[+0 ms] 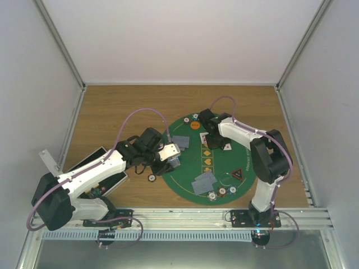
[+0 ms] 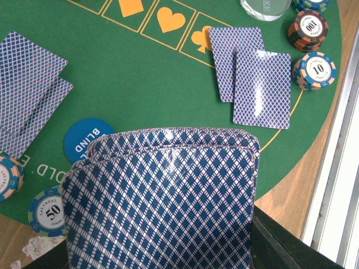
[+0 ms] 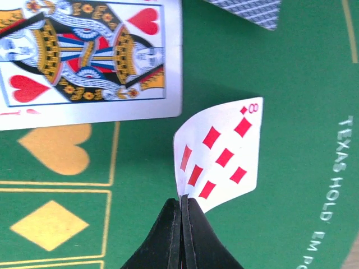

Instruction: Distribute texas hold em gaming equipment

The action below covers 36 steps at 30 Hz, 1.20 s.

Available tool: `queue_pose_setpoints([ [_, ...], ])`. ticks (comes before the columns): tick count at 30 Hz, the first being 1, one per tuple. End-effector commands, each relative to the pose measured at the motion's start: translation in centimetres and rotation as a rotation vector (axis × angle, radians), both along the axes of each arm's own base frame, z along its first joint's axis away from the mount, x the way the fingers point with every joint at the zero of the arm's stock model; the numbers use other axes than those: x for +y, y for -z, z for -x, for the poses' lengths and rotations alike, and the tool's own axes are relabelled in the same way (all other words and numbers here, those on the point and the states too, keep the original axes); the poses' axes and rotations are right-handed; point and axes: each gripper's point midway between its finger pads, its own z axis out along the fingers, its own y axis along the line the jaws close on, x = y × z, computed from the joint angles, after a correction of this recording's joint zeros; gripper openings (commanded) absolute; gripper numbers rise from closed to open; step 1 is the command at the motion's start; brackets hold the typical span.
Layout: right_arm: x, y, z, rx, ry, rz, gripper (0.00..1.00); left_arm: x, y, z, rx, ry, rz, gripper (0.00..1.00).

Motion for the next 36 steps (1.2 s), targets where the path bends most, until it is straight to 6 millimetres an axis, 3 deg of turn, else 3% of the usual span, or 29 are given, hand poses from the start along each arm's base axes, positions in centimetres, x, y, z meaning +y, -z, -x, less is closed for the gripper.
queue_pose_setpoints([
  [1, 2.6, 0.6, -0.8, 0.000, -0.010, -0.111, 0.01, -0.6, -1.2, -0.6, -0.043, 0.007, 0.049, 0.53],
  [22, 6.0, 1.5, -1.6, 0.032, -0.060, -0.192, 0.01, -0.6, -1.1, -0.7, -0.045, 0.005, 0.044, 0.53],
  [30, 7.4, 1.2, -1.7, 0.043, -0.078, -0.256, 0.15, -0.5, -1.1, -0.7, -0.049, 0.003, 0.042, 0.53],
  [36, 9.3, -0.6, -1.5, 0.033, -0.108, -0.375, 0.30, -0.5, -1.2, -0.7, -0.051, 0.003, 0.045, 0.53],
])
